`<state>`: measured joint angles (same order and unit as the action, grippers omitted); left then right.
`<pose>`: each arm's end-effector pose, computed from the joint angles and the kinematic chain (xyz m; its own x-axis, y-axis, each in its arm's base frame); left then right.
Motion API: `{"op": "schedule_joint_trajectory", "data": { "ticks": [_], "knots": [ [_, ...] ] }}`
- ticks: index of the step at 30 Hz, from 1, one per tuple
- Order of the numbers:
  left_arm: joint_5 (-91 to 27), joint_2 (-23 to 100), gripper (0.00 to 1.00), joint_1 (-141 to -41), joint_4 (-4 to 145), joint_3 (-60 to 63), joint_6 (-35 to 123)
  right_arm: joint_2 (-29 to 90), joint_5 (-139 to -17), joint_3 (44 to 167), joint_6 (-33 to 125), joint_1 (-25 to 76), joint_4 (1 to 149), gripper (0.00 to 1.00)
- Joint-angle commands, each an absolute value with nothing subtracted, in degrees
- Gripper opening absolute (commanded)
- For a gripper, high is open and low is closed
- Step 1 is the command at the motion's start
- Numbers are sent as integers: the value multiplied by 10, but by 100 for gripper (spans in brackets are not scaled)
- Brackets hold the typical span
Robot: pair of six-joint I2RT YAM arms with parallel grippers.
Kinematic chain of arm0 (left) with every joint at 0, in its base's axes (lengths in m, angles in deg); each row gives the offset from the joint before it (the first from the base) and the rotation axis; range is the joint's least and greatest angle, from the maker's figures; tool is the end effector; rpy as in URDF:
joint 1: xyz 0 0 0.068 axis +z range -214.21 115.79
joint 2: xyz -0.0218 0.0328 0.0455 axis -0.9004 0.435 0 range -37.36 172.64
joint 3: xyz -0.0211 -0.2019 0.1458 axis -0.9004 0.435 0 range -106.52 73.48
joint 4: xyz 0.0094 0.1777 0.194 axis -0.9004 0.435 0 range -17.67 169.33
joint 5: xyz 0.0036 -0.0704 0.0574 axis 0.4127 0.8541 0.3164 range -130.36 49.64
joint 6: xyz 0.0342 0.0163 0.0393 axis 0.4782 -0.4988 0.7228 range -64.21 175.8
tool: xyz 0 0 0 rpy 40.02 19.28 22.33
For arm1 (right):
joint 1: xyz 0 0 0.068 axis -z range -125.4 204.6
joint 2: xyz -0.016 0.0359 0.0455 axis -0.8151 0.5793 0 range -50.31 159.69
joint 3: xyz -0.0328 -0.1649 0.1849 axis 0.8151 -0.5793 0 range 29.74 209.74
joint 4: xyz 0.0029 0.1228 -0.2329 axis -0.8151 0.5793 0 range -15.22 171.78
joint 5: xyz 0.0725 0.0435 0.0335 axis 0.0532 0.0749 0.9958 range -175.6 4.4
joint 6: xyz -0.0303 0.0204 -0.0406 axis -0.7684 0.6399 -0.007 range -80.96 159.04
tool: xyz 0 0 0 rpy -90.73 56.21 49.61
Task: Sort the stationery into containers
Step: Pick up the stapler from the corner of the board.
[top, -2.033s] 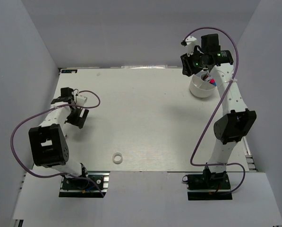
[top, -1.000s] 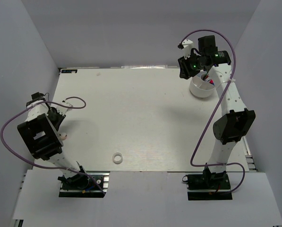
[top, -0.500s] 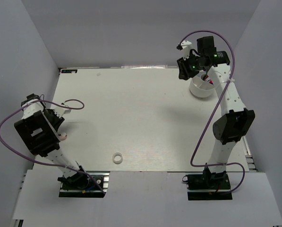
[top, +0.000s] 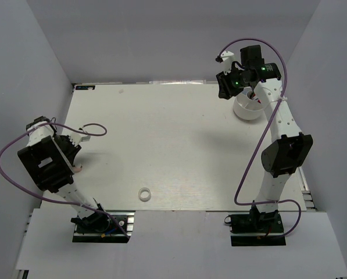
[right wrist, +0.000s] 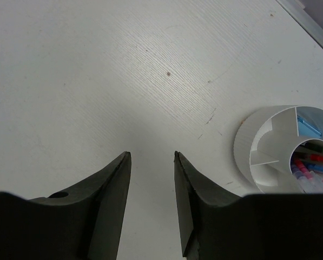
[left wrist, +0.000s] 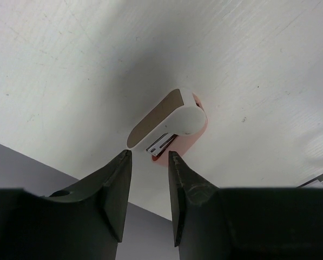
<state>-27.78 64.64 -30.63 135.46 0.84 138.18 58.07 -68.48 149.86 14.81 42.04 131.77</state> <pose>0.2625 0.1648 0.1701 -0.6532 0.7275 -0.2099 0.7524 0.6548 -0.0719 0.3902 0.0979 0.3730 -0.4638 -0.5052 -0.7278 -0.6585 0.7461 -0.0983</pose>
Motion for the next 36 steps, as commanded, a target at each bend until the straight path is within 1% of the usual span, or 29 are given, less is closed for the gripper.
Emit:
{"op": "schedule_joint_trajectory", "data": {
  "ticks": [1,10,13,14,16,19,20,21,22,23,26,28,32,35,36],
  "knots": [
    [-255,644,44,-308,1363,5,1397,582,-677,1498,145,417,1315,44],
    [-260,668,40,-313,1342,2,1394,582,-676,1495,145,417,1316,43],
    [-261,674,36,-313,1328,4,1394,581,-678,1496,145,415,1316,43],
    [-260,677,33,-313,1328,5,1394,581,-677,1496,146,413,1316,43],
    [-259,681,31,-313,1332,4,1394,581,-678,1495,145,413,1316,43],
    [-251,691,24,-313,1347,-4,1397,581,-678,1496,143,413,1316,43],
    [-248,693,19,-313,1355,-7,1396,581,-679,1497,143,413,1316,43],
    [-243,698,16,-313,1363,-10,1396,581,-679,1497,143,412,1316,43],
    [-230,701,13,-313,1377,-16,1395,580,-679,1498,143,412,1316,42],
    [-221,701,7,-313,1383,-17,1389,579,-677,1499,143,411,1316,42],
    [-166,686,0,-319,1398,-16,1361,568,-657,1499,146,411,1309,38],
    [-102,653,0,-325,1404,-11,1331,553,-631,1486,170,416,1291,35],
    [1,582,0,-361,1383,6,1248,540,-592,1467,231,415,1279,35],
    [39,515,0,-424,1346,34,1179,523,-554,1430,302,418,1266,35],
    [40,498,0,-444,1307,40,1151,516,-544,1413,316,417,1259,36]
  ]
}}
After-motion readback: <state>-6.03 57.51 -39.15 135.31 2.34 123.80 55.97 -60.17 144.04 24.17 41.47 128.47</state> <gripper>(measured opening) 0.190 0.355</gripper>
